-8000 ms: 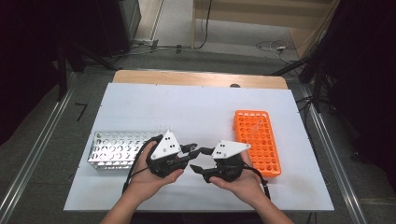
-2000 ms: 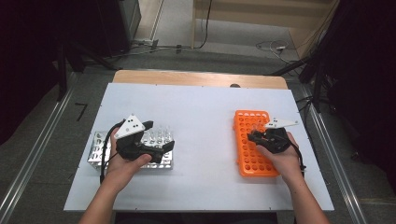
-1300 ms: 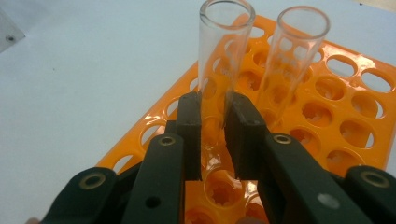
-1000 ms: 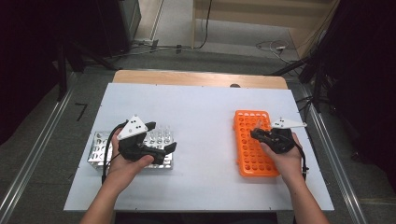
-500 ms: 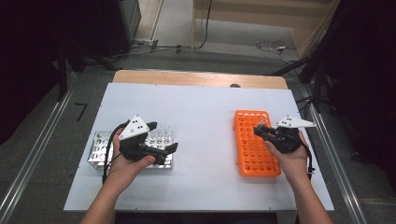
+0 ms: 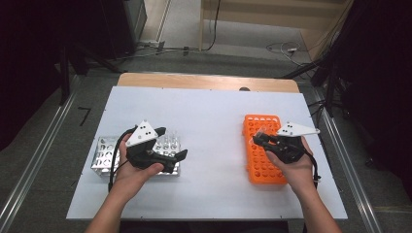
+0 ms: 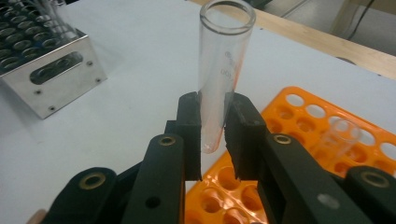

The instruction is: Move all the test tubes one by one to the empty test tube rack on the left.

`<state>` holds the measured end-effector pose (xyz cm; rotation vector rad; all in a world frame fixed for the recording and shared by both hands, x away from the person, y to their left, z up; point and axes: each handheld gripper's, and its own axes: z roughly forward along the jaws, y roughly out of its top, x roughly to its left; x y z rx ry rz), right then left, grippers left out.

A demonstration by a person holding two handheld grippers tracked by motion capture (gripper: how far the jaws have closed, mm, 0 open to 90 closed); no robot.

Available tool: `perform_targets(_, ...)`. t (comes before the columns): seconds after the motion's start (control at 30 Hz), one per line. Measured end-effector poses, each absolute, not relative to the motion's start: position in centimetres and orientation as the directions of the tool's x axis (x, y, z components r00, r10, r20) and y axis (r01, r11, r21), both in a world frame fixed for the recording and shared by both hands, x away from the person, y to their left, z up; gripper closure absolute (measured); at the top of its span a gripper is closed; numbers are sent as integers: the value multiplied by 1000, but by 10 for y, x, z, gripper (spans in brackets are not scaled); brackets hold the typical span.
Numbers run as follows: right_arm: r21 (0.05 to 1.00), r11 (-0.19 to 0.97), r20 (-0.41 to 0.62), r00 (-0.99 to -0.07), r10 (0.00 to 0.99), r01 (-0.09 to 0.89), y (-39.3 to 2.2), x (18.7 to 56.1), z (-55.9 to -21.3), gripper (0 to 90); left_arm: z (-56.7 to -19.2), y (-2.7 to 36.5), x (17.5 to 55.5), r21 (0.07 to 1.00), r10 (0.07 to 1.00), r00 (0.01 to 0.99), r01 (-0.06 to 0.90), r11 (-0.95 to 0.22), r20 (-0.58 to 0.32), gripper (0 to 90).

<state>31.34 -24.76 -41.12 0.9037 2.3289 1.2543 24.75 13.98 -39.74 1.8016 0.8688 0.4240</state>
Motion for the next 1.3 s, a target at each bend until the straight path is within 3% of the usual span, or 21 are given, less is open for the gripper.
perform_targets(0.93, 794, 528, -11, -862, 506, 301, -178, 282, -413, 737, -399, 114, 242, 908, 675, 729, 352, -227, -114, 27)
perform_targets(1.3, 782, 560, -19, -887, 461, 275, -161, 275, -417, 737, -402, 98, 237, 904, 637, 764, 338, -262, -101, 169)
